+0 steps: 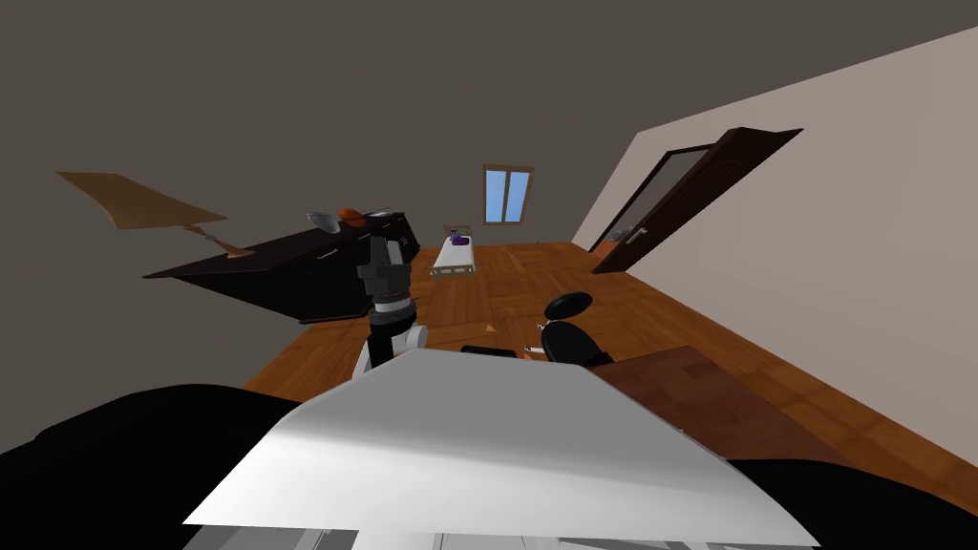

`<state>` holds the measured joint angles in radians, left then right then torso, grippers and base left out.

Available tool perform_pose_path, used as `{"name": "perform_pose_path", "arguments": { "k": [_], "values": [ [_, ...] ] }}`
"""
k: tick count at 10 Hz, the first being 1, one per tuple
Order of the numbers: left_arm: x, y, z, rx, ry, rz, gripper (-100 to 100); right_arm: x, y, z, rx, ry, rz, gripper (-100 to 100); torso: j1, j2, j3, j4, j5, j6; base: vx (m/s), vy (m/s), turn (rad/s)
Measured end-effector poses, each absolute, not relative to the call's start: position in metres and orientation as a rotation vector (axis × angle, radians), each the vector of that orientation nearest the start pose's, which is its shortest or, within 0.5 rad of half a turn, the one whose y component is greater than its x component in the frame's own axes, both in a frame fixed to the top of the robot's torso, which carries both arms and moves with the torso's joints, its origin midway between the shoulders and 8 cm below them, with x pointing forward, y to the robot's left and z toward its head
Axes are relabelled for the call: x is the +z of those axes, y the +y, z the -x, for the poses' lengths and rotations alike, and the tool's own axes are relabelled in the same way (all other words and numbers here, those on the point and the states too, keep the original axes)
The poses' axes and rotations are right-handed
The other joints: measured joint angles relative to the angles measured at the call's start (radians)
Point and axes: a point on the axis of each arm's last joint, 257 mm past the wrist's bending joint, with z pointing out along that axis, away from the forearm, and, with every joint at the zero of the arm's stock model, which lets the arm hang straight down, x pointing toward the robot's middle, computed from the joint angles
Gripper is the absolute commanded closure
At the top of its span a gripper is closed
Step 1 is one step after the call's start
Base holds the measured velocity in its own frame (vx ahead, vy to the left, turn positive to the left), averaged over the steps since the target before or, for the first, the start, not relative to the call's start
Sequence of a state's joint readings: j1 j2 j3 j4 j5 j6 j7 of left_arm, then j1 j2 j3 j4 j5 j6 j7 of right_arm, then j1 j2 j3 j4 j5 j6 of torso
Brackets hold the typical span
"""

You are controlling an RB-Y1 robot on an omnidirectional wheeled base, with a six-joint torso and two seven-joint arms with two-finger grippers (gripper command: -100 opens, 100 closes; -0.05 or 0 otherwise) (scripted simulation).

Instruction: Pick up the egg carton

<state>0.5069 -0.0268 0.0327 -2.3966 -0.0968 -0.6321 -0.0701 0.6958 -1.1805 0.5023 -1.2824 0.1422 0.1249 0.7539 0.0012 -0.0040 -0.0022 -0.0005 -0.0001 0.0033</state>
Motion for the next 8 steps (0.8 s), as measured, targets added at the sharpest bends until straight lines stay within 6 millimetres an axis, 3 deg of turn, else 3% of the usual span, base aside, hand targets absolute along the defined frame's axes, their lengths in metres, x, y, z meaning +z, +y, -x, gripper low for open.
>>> {"name": "perform_pose_path", "arguments": {
  "k": [8],
  "values": [
    [0.093, 0.266, -0.292, -1.184, 0.496, 0.393, 0, -0.485, -0.667, 0.007, -0.590, 2.870, 0.390, -100, -0.001, 0.000, 0.000, 0.000, 0.000, 0.001, -0.001, 0.031, 0.045]
  ]
}}
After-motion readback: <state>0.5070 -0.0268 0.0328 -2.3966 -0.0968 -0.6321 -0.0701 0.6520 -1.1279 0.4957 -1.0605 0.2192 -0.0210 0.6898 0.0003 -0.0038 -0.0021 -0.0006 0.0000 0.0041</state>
